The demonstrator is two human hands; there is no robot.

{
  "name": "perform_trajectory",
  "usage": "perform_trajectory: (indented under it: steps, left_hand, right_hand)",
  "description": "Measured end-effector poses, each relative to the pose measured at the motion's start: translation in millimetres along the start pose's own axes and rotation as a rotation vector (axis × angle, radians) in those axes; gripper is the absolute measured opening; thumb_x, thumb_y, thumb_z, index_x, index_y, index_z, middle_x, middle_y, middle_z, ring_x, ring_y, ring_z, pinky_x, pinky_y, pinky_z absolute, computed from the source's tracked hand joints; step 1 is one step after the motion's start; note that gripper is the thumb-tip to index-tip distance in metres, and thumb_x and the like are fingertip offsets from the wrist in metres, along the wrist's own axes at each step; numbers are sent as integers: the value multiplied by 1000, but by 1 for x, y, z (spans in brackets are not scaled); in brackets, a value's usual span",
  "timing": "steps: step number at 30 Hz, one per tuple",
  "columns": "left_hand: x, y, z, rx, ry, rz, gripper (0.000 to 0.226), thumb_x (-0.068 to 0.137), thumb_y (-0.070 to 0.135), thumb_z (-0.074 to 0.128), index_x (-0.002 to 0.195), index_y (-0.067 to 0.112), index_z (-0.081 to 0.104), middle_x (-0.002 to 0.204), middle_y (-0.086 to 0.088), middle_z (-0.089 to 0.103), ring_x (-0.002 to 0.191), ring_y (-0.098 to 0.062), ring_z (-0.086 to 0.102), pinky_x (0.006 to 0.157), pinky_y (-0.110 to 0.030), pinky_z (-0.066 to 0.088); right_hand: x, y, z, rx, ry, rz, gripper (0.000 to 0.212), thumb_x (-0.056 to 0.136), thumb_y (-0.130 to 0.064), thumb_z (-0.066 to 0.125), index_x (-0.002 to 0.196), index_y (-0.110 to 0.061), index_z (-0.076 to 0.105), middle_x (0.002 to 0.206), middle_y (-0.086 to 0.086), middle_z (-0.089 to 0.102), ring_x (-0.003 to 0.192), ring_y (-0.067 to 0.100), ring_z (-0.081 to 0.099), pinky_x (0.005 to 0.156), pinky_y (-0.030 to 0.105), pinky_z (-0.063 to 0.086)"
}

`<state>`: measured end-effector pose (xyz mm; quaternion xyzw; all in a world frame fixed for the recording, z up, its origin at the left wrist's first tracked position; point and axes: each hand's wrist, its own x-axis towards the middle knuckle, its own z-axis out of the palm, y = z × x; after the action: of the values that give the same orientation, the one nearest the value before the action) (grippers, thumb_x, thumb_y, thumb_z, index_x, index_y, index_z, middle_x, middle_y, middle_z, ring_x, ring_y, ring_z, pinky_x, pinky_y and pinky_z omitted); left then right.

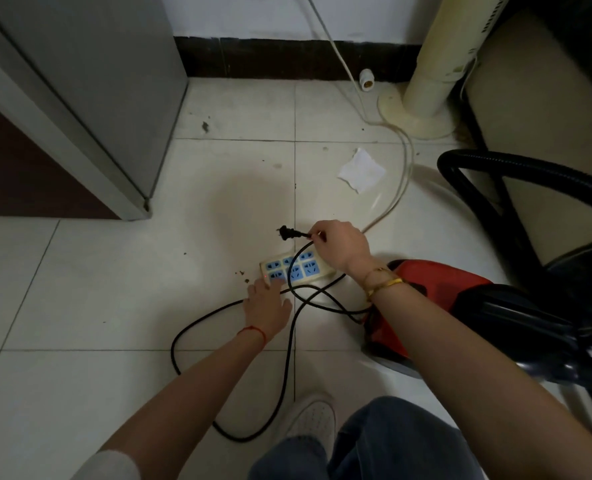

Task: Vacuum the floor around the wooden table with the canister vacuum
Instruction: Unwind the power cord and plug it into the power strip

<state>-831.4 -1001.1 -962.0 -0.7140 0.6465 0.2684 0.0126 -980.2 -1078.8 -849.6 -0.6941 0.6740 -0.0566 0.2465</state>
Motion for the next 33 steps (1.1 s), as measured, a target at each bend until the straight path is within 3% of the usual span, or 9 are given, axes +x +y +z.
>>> perform_trajectory:
  steps: [4,8,12,15,21,25,28,30,33]
  left_hand:
    - [-1,3,9,50,113,24,48,90,30,52,136,26,41,132,-7,38,120,-25,36,90,-37,41]
    - [-2,-10,17,110,164,124,55,87,23,54,140,24,39,141,-7,38,130,-24,33,100,-36,35]
    - [-4,-24,21,227,86,175,66,92,27,49,151,27,18,156,-10,17,143,-27,14,114,-46,21]
    - [-5,-32,20,323,50,189,74,93,31,47,152,32,2,160,-6,-1,146,-28,5,115,-53,9]
    - [8,-40,8,358,18,136,78,94,28,44,151,33,-8,159,-2,-13,146,-30,-3,116,-52,3]
    - [12,-43,8,324,24,136,76,93,26,45,152,32,-2,159,-9,-5,146,-29,0,117,-49,7]
    - [13,-45,9,250,114,161,68,90,23,49,151,25,18,156,-13,17,143,-30,18,115,-45,21]
    - [16,-48,8,148,231,175,57,86,18,54,141,16,40,144,-11,40,130,-29,39,103,-40,36]
    - [24,-53,2,-33,260,85,45,88,22,59,130,11,47,127,-7,50,112,-24,48,88,-33,43]
  right_hand:
    - [6,0,18,-196,-30,-123,29,92,-23,45,109,-34,66,100,-1,70,91,24,64,67,27,43]
    - [13,-8,36,-379,-61,-234,24,91,-23,51,104,-32,69,102,-2,69,92,21,64,65,26,41]
    - [20,-19,54,-492,-82,-298,24,90,-18,53,105,-26,70,104,0,68,94,21,64,65,27,38]
    - [25,-23,60,-530,-75,-315,23,89,-14,53,102,-22,71,102,1,68,94,22,64,66,28,39]
    - [41,-31,64,-589,-48,-347,23,86,-8,55,91,-23,72,91,-2,68,82,19,65,58,25,36]
    - [51,-42,68,-611,-67,-380,21,84,-5,55,88,-18,71,87,-1,65,73,19,59,54,25,32]
    - [55,-51,66,-646,-89,-415,22,84,-3,52,85,-15,70,81,1,61,66,19,49,53,25,32]
    - [56,-54,63,-663,-110,-434,21,84,-4,51,83,-15,68,75,0,54,64,19,49,58,26,35]
    - [59,-55,63,-676,-116,-451,18,85,-9,51,85,-15,68,76,2,57,64,20,49,59,27,36]
